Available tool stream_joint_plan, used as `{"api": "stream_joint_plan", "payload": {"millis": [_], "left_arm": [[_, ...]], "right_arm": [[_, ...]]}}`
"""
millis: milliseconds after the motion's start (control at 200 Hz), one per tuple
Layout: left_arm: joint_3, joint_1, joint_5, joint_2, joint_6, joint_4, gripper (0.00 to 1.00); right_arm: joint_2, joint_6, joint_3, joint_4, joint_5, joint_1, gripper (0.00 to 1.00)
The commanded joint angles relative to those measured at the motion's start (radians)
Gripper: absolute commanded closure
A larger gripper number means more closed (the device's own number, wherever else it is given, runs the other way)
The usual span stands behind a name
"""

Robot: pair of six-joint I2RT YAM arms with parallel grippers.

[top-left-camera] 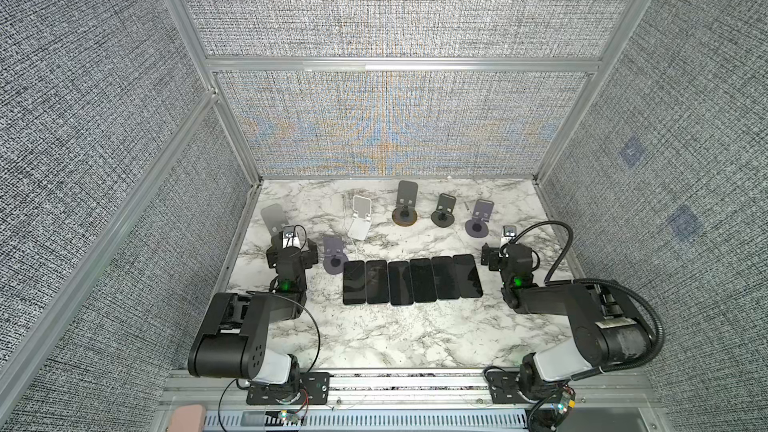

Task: Remove the phone from the phone stand

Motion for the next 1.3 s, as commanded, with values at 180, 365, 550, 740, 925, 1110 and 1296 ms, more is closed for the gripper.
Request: {"api": "stream_joint_plan", "payload": {"millis": [180,365,550,740,925,1110,1296], "left_arm": [[0.016,0.016,0.095,0.017,-0.017,0.055,0.01],[0.027,0.016,0.047,0.029,-0.035,0.05,0.01],[0.025,0.017,0.05,0.033,-0.03,0.062,0.01],[0.029,0.019,0.053,0.036,-0.029,0.059,0.01],[0.03,0.02,0.058,0.034,-0.032,0.055,0.01],[0.033,0.021,0.059,0.034,-0.032,0.052,0.01],[0.033,0.024,0.061,0.034,-0.033,0.05,0.01]], "right_arm": [[0.001,0.021,0.001,0.02,-0.002,-0.003,0.01],[0.005,0.02,-0.001,0.035,-0.001,-0.002,0.01],[0.005,0.02,-0.001,0.033,-0.001,-0.003,0.01],[0.005,0.02,-0.001,0.033,-0.002,-0.003,0.01],[0.005,0.02,-0.001,0.033,-0.003,-0.002,0.01],[0.01,0.021,0.008,0.02,-0.004,-0.003,0.01],[0.004,0.024,0.001,0.026,-0.009,-0.008,0.01]]}}
